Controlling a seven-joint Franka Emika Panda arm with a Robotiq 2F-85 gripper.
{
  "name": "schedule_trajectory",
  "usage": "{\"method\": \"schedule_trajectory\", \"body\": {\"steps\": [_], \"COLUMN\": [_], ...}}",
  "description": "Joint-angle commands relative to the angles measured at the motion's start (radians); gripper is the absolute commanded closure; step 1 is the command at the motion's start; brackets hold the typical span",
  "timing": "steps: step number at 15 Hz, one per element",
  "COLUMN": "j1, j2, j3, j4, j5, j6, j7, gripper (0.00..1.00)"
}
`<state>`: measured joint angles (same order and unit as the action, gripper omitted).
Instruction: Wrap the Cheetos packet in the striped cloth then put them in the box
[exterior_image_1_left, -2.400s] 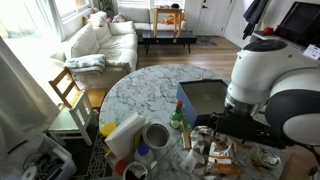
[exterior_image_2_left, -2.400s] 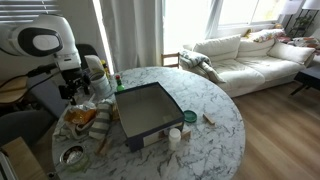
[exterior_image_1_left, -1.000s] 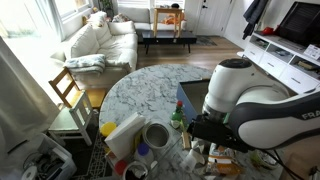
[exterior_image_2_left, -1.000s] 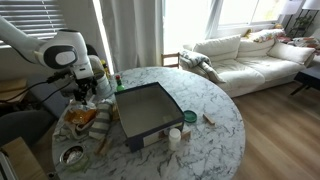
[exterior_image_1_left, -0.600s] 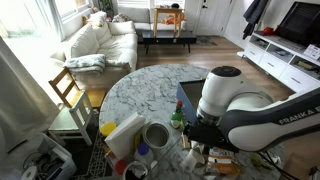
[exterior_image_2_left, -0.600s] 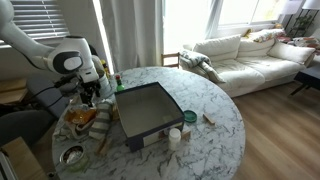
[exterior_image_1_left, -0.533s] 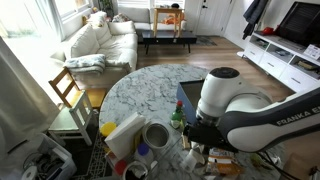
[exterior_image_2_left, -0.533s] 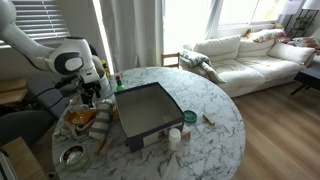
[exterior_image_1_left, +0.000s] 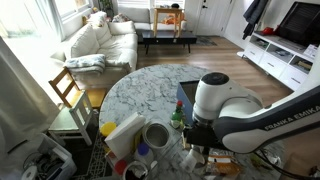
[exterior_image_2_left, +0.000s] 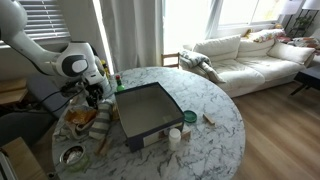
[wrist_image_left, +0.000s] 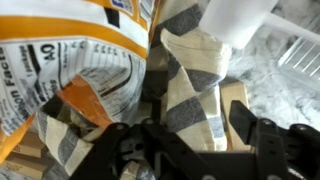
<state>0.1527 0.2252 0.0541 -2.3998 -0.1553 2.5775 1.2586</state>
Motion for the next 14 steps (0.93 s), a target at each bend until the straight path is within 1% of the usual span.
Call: {"method": "schedule_trajectory", "body": {"steps": [1, 6, 7, 10, 14], "j1": [0.026, 0.038, 0.036, 0.025, -0.008], "j2": [0.017, -0.018, -0.026, -0.061, -0.139], "j3": [-0.029, -0.054, -0.055, -0.05, -0.025], "j4": [0.025, 0.03, 0.031, 0.029, 0.021], "j5": [-0.013, -0.038, -0.039, -0.027, 0.074], "j6": [-0.024, -0.062, -0.074, -0.095, -0.154], "j7": [0.019, 0.051, 0.055, 0.042, -0.032], "gripper": [0.58, 0.96, 0.99, 1.0, 0.99]}}
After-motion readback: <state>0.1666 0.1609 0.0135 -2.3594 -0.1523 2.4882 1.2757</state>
